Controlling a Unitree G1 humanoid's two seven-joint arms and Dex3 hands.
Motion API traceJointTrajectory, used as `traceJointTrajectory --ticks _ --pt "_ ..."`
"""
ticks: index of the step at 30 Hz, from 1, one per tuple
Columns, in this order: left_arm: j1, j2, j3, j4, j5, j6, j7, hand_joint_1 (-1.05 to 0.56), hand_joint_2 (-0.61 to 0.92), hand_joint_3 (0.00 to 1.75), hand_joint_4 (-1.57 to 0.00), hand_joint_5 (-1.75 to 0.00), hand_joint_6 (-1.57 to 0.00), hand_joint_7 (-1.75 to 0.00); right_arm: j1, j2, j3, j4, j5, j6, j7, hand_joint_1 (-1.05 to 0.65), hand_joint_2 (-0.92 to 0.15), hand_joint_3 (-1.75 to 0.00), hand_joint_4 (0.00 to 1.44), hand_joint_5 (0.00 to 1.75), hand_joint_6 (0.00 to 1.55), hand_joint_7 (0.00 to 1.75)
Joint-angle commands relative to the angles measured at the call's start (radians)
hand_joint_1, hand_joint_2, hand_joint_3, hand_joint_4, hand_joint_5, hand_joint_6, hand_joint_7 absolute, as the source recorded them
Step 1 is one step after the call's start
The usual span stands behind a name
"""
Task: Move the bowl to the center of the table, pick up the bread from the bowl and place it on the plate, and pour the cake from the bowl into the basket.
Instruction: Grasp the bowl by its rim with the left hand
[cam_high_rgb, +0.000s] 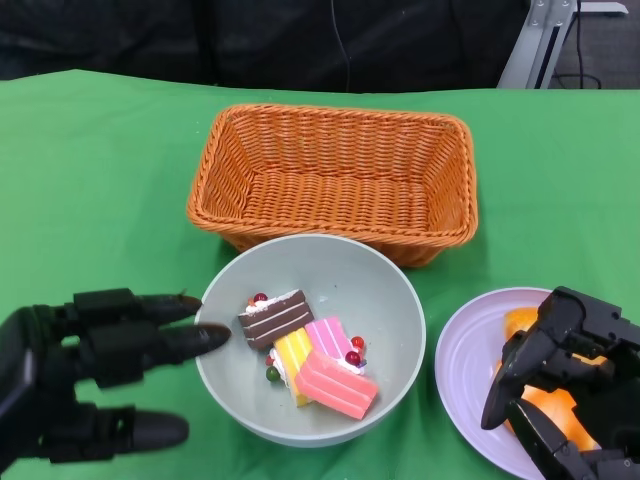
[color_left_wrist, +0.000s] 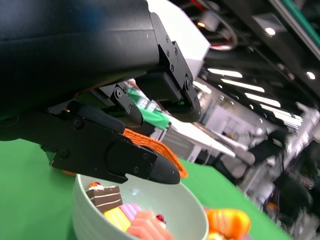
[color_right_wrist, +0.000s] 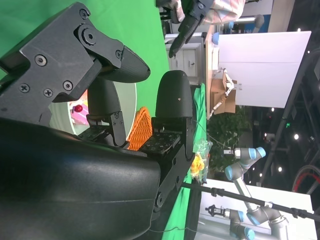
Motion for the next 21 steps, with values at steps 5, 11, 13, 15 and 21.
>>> traceJointTrajectory --ticks 5,11,13,15,21 --pt "-0.030 0.004 0.032 0.025 0.107 -0.151 0.043 -0.58 0.90 0.00 -0.72 -0.02 -0.69 -0.01 0.000 -0.009 0.002 -0.013 0.041 0.027 -0.020 -0.10 -0.38 -1.17 0.68 1.57 0.60 1.42" --pt "-0.039 0.015 0.027 0.038 0.143 -0.186 0.045 -0.56 0.89 0.00 -0.76 -0.03 -0.73 -0.02 -0.002 -0.011 0.004 -0.013 0.037 0.024 -0.024 -0.13 -0.38 -1.15 0.69 1.56 0.60 1.41" --pt "-0.044 0.019 0.023 0.044 0.154 -0.196 0.042 -0.52 0.86 0.00 -0.78 -0.03 -0.74 -0.01 -0.001 -0.010 0.006 -0.016 0.037 0.028 -0.027 -0.12 -0.37 -1.15 0.69 1.56 0.60 1.42" --pt "-0.046 0.020 0.023 0.048 0.160 -0.201 0.045 -0.51 0.85 0.00 -0.79 -0.03 -0.74 -0.01 -0.001 -0.011 0.007 -0.016 0.037 0.029 -0.029 -0.12 -0.37 -1.16 0.70 1.57 0.60 1.42" --pt "-0.113 -0.052 0.081 0.106 0.302 -0.258 0.067 -0.40 0.88 0.01 -0.95 -0.09 -0.88 -0.05 -0.001 -0.006 0.025 -0.018 0.006 0.010 -0.039 -0.15 -0.37 -1.12 0.70 1.55 0.61 1.40"
